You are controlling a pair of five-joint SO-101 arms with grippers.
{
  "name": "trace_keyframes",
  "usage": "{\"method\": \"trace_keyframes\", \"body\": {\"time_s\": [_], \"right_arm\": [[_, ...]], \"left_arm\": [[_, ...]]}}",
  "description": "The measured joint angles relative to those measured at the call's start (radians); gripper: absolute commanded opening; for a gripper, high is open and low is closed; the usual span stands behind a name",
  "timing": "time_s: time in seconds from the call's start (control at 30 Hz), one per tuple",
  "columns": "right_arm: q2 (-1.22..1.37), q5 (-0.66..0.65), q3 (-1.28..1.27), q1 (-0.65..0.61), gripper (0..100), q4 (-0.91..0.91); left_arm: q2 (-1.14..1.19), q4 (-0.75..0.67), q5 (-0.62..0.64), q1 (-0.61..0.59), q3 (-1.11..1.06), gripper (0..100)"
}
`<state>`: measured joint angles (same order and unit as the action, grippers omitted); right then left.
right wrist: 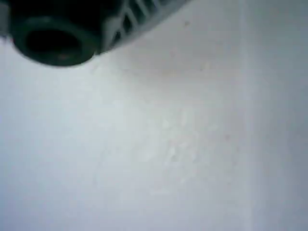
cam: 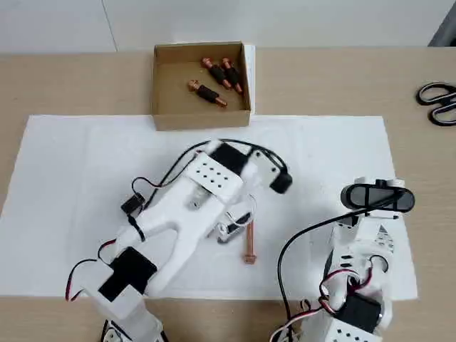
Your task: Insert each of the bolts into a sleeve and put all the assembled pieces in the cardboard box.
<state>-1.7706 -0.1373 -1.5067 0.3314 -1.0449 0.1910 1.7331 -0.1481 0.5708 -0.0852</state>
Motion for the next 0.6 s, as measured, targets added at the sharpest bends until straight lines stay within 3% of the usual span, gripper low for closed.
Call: {"method": "trace_keyframes", "body": {"time_s": [0.6], "right_arm": [[0.000,0.000,0.000,0.005,0.9,0.000]], "left_arm": [[0.066,-0.112,0.000,0.002,0.000,13]]}}
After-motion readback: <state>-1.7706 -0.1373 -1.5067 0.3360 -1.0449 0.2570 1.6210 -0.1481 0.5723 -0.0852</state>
